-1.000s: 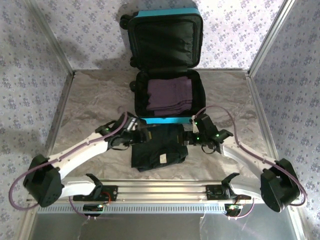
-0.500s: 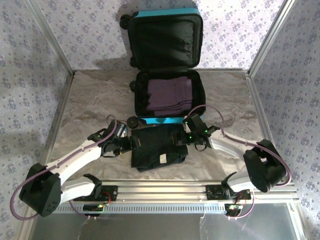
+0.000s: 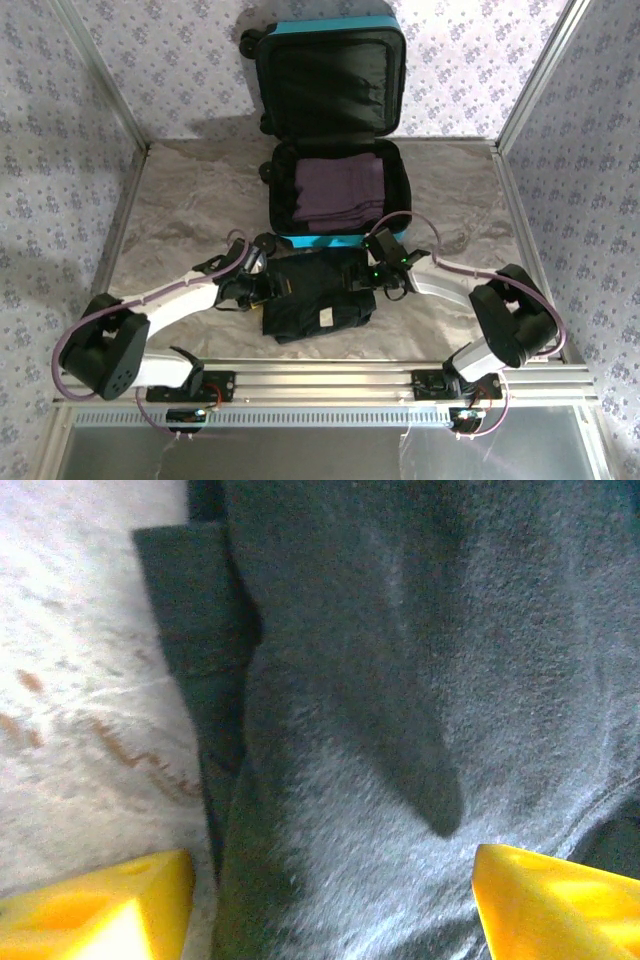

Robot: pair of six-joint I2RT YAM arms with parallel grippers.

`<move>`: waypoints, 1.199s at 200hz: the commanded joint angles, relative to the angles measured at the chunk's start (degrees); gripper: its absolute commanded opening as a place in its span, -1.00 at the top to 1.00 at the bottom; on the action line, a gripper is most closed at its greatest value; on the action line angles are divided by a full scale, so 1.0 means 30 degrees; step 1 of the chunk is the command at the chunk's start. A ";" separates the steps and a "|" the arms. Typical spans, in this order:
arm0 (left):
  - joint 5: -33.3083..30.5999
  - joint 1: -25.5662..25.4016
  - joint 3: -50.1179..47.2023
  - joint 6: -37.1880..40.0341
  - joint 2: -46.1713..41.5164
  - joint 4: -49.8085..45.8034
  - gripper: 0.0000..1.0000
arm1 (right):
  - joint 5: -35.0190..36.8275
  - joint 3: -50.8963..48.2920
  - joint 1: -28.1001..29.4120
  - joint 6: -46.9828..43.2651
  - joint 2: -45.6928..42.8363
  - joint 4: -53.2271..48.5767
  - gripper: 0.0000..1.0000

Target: Pack the luggage

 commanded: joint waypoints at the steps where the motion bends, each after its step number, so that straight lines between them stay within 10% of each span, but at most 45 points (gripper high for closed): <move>1: 0.0645 -0.0717 0.0359 -0.0332 0.0896 0.1250 -0.47 | -0.1073 0.0411 0.0793 0.0605 0.1127 0.1121 -0.59; 125: 0.0489 -0.2230 0.1345 -0.0681 0.1933 0.2067 -0.21 | -0.1194 0.1175 0.2637 0.1594 0.1562 0.1661 -0.41; 149: 0.0451 -0.2261 0.1390 -0.0558 0.1936 0.2055 0.14 | -0.1354 0.1047 0.2637 0.1715 0.1453 0.1757 -0.09; 180: 0.0420 -0.2267 0.1608 -0.0334 0.2001 0.1582 0.58 | -0.1516 0.1078 0.2655 0.1580 0.1362 0.1824 0.98; 240: 0.0031 -0.2915 0.2443 -0.0062 0.1018 0.0297 1.00 | -0.1896 0.1370 0.2782 0.1143 0.0070 0.1027 1.00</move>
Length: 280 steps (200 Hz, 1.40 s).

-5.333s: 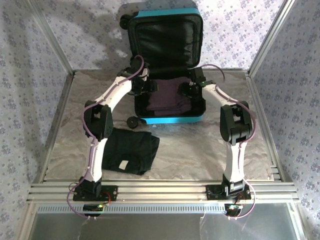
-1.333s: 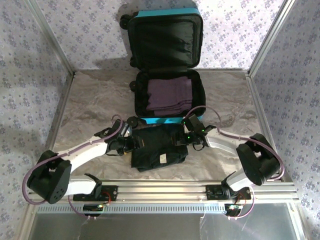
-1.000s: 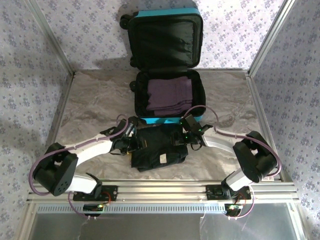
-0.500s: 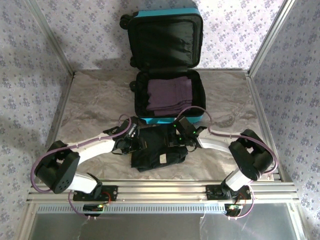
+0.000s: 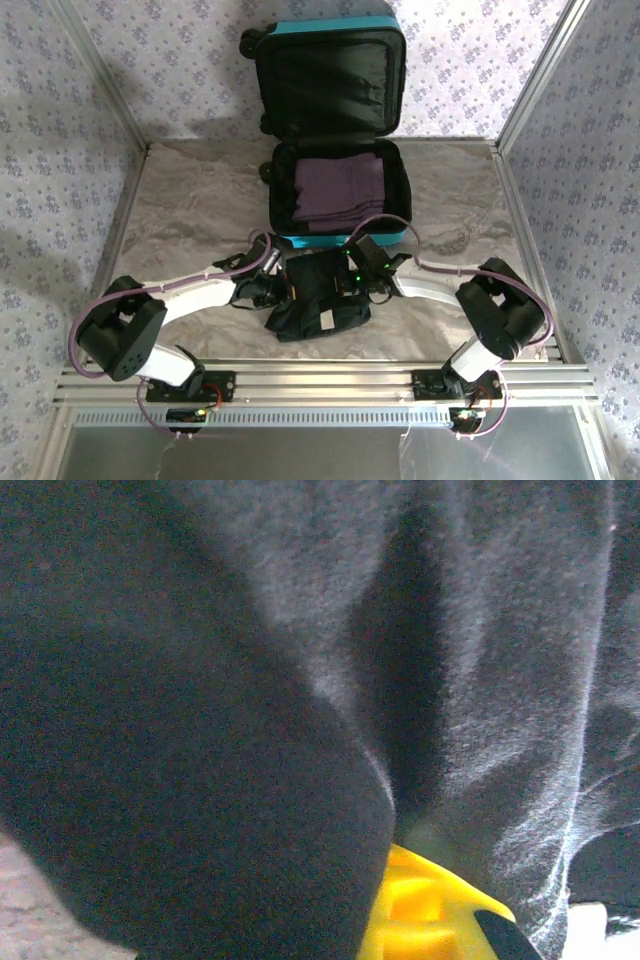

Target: Pack the luggage

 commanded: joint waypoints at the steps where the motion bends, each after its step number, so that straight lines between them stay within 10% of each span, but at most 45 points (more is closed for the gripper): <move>1: 0.0361 -0.0575 0.1066 0.0286 -0.0909 -0.0431 1.00 | -0.0945 0.0654 0.0364 -0.0357 -0.1016 -0.0573 1.00; 136: -0.1790 -0.0773 0.7375 0.2239 -0.3805 -0.5373 1.00 | 0.0165 0.3220 -0.0953 -0.1689 -0.7012 -0.5304 1.00; 280: 0.0641 0.4240 2.1014 0.5323 0.8979 -0.4909 1.00 | -0.4791 1.5287 -0.8745 -0.5026 0.3504 -0.7265 1.00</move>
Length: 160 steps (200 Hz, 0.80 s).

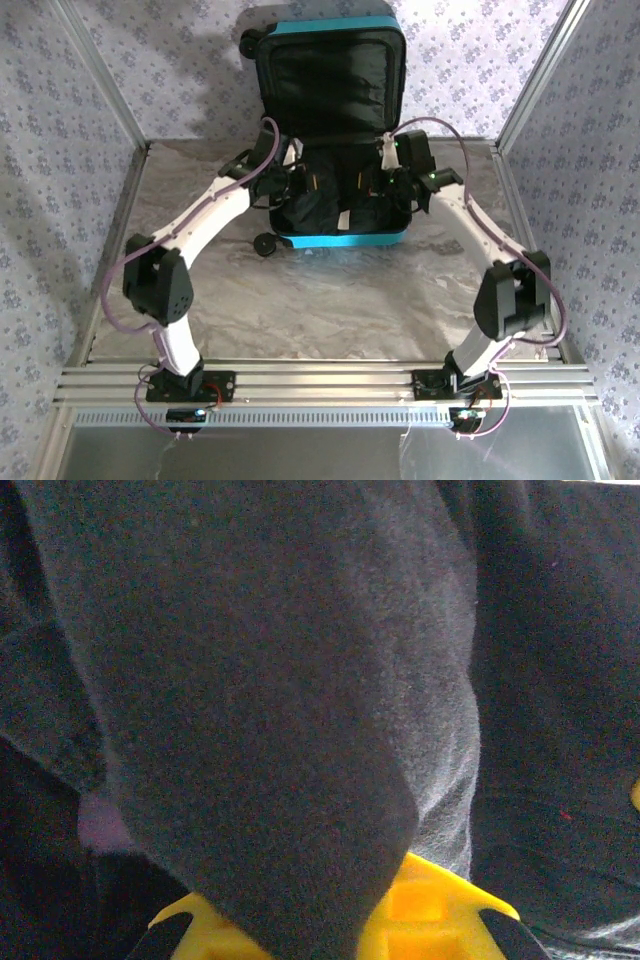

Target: Pack the luggage

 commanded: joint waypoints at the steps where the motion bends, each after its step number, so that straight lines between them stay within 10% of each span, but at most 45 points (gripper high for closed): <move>1: 0.0762 0.0637 0.1690 0.0310 0.1309 0.0528 1.00 | -0.1361 0.1593 -0.0739 -0.0704 0.1540 -0.0912 1.00; 50: 0.1312 0.1707 0.3019 0.0608 0.4891 0.1968 1.00 | -0.1828 0.3501 -0.1609 -0.0997 0.5493 -0.0431 1.00; 66: 0.1631 0.2041 0.4359 0.1061 0.6680 0.1685 0.65 | -0.1478 0.4697 -0.1722 -0.1610 0.7022 -0.0956 1.00; 87: 0.1920 0.2625 0.6368 0.1219 0.8454 0.0448 0.26 | -0.1656 0.6246 -0.2213 -0.1817 0.8608 -0.1872 0.72; 115: 0.1120 0.3064 0.6853 0.1632 0.7856 -0.1024 -0.11 | -0.1622 0.6002 -0.2888 -0.1982 0.8152 -0.1867 -0.39; 160: 0.0471 0.3054 0.8036 0.2148 0.6408 -0.2926 -0.20 | -0.1728 0.4821 -0.3238 -0.2432 0.5690 -0.1587 -0.51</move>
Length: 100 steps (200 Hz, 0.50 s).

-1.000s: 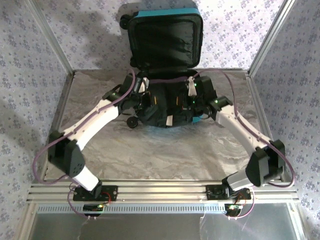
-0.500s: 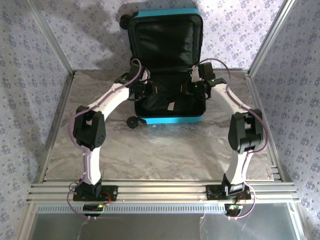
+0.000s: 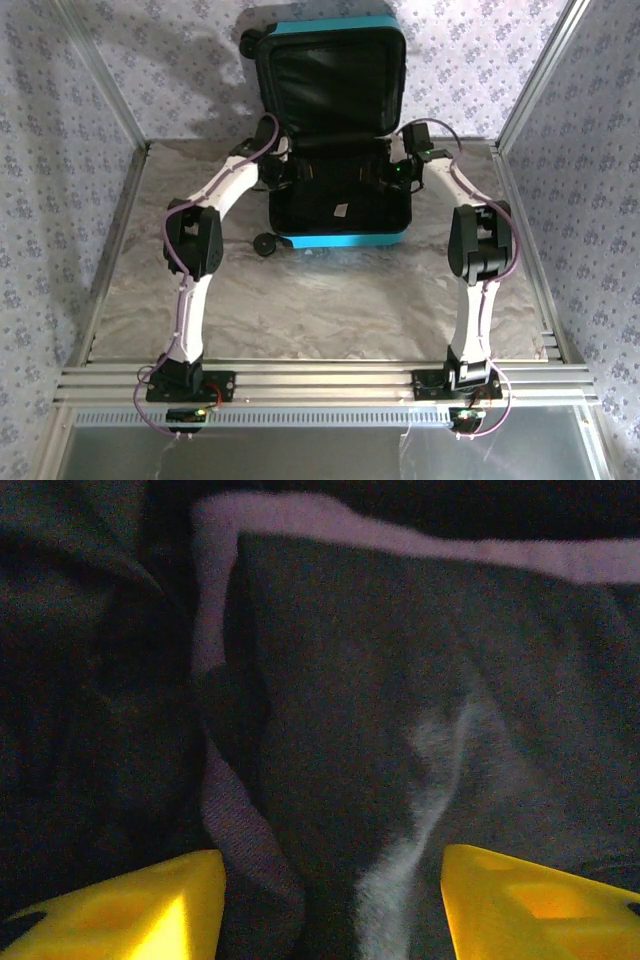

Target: Pack the luggage

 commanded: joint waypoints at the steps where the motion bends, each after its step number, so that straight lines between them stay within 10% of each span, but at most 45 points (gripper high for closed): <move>1: -0.0533 0.0160 0.1313 0.0615 -0.1737 -0.1615 -0.20 | 0.0038 -0.0484 -0.0345 -0.0588 -0.2231 -0.0209 -0.51; 100: 0.0275 -0.1504 0.2363 0.1095 -0.0719 -0.1186 -0.18 | -0.2237 -0.1741 0.1006 0.1257 -0.3011 0.2241 -0.40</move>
